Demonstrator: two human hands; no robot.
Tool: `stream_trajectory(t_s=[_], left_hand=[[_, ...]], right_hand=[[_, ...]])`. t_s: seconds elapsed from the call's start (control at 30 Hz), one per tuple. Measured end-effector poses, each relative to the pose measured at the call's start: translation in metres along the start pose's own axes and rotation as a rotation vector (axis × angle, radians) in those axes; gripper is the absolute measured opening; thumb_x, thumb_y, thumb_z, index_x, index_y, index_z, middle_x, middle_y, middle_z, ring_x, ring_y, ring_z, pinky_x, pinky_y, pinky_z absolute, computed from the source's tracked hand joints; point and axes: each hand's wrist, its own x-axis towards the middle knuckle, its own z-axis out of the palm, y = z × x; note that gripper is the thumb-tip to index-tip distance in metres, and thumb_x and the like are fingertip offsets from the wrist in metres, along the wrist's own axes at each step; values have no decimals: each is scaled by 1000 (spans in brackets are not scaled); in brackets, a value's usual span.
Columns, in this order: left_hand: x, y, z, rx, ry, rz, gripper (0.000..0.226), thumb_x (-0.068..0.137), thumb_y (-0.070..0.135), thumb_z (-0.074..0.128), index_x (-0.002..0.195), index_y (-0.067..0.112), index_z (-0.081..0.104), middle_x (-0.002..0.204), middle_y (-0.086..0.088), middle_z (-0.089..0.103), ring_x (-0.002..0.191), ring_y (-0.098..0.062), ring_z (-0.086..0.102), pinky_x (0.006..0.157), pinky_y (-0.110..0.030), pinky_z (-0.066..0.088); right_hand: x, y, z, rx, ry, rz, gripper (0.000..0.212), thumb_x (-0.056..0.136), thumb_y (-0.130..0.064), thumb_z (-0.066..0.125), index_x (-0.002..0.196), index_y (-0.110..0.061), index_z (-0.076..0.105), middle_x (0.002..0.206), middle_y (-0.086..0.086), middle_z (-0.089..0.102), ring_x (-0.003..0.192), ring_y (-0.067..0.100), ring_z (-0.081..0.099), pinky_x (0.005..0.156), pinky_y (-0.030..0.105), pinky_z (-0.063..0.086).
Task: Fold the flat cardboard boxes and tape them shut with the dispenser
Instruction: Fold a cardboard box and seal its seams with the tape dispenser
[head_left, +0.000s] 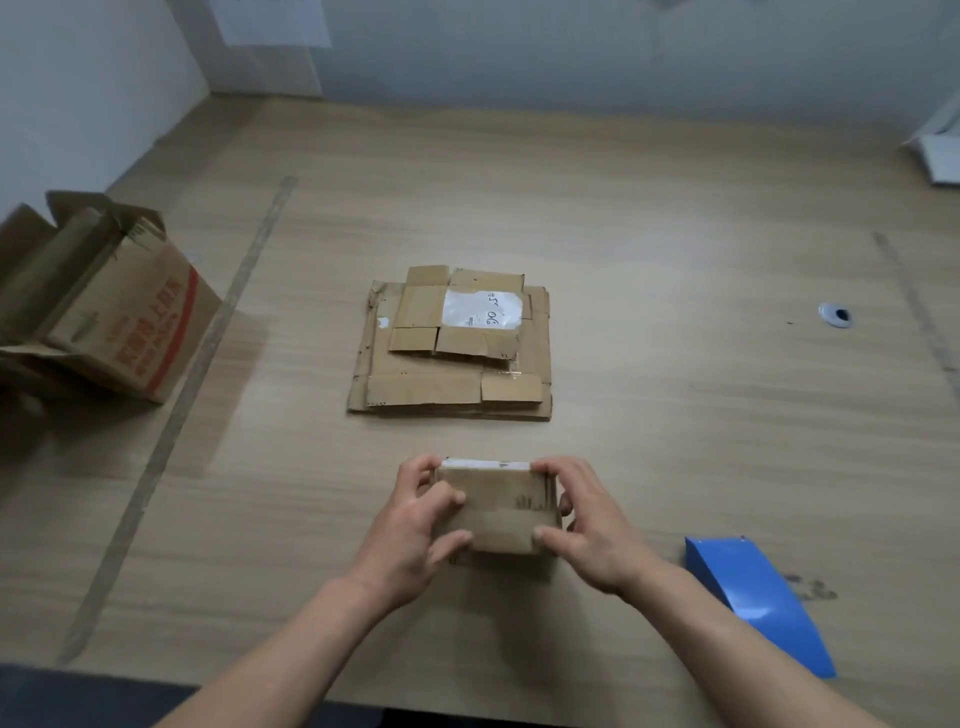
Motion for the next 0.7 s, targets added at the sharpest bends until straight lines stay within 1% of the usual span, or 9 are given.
stream_trajectory(t_s=[0.1, 0.17, 0.23, 0.3, 0.37, 0.43, 0.5, 0.57, 0.7], left_hand=[[0, -3, 4, -18, 4, -18, 31, 82, 30, 78, 105, 24, 58, 144, 8, 25, 128, -19, 46, 103, -39, 49], [10, 3, 5, -17, 1, -48, 30, 85, 30, 74, 110, 22, 60, 149, 2, 26, 130, -20, 44, 107, -35, 44], [23, 14, 4, 6, -49, -93, 29, 90, 32, 69, 116, 22, 60, 157, 2, 22, 134, -21, 41, 108, -28, 36], [37, 20, 3, 14, -75, -143, 27, 92, 34, 65, 117, 25, 60, 160, 4, 20, 135, -22, 41, 108, -30, 35], [46, 19, 3, 2, -76, -150, 25, 92, 34, 66, 114, 23, 61, 160, 4, 23, 136, -23, 42, 108, -30, 37], [44, 16, 4, -2, -79, -145, 26, 92, 33, 67, 115, 23, 62, 161, 4, 23, 138, -21, 41, 107, -25, 34], [34, 14, 5, 3, -93, -140, 29, 92, 32, 66, 120, 25, 62, 163, 5, 20, 141, -18, 36, 105, -19, 28], [25, 12, 9, 2, -95, -117, 34, 93, 31, 66, 125, 25, 62, 163, 5, 18, 144, -17, 32, 106, -16, 24], [21, 8, 12, 14, -125, -111, 54, 96, 38, 59, 147, 32, 42, 165, 7, 9, 147, -17, 25, 114, -26, 25]], right_hand=[[-6, 8, 8, 39, 17, 19, 66, 81, -19, 69, 137, -40, 41, 136, -12, 37, 102, -22, 38, 77, 4, 41], [-2, 16, 9, 77, 39, 78, 64, 90, -23, 66, 144, -41, 38, 139, -12, 37, 104, -10, 44, 82, 11, 46], [7, 24, 7, 121, 54, 165, 57, 99, -33, 56, 150, -46, 33, 143, -8, 37, 111, 7, 50, 95, 34, 54], [17, 27, 7, 133, 79, 219, 51, 95, -47, 49, 141, -61, 32, 145, -2, 40, 121, 23, 51, 102, 53, 51], [24, 30, 9, 142, 89, 219, 46, 89, -54, 46, 126, -76, 31, 142, 1, 44, 121, 27, 52, 100, 53, 51], [22, 30, 14, 164, 115, 231, 45, 86, -57, 45, 121, -81, 29, 138, 3, 46, 119, 30, 53, 95, 51, 50], [11, 29, 20, 169, 136, 254, 46, 90, -56, 44, 126, -79, 27, 136, 1, 46, 117, 28, 53, 96, 52, 51], [4, 29, 24, 154, 120, 268, 48, 99, -46, 45, 140, -67, 27, 137, -3, 43, 121, 24, 50, 102, 54, 49], [3, 27, 22, 115, 88, 315, 52, 106, -35, 43, 151, -51, 24, 140, -1, 39, 126, 23, 45, 104, 58, 48]])
